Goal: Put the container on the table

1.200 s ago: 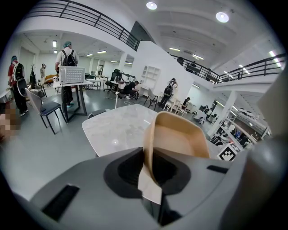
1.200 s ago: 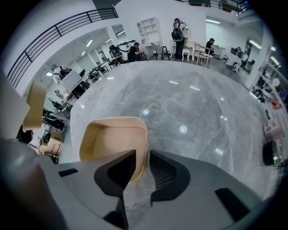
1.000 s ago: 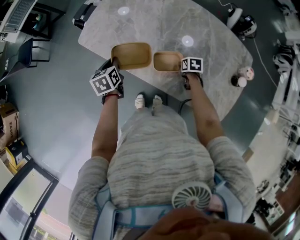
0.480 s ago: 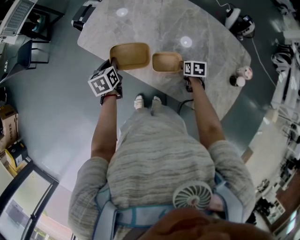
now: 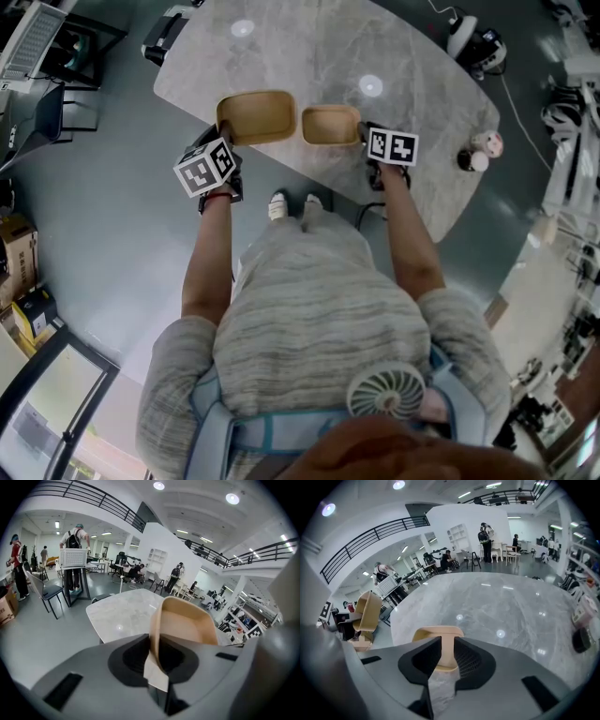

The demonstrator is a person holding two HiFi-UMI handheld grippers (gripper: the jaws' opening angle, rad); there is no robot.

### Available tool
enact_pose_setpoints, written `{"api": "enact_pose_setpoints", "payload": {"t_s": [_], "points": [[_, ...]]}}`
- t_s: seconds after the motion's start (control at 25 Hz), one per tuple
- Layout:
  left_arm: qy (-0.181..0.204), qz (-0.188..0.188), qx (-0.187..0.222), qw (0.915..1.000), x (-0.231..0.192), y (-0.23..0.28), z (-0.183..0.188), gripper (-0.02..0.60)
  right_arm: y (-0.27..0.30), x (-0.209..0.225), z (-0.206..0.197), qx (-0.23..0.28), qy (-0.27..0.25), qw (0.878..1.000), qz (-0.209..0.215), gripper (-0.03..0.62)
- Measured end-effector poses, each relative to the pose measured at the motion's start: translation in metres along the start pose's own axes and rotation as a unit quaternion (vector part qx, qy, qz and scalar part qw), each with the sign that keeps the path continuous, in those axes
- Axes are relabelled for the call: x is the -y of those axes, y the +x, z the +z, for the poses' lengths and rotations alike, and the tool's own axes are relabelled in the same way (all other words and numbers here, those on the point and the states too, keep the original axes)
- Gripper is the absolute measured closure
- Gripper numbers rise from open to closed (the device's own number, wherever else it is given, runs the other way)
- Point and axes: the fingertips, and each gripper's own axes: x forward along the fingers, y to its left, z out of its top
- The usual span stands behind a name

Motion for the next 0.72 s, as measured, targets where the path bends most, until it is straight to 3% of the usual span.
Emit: {"api": "enact_pose_setpoints", "payload": {"t_s": [0.72], "points": [[0.015, -0.012, -0.003, 0.9998, 0.017, -0.002, -0.001, 0.545, -0.058, -0.045, 0.026, 0.094, -0.018, 0.993, 0.068, 0.519]]}}
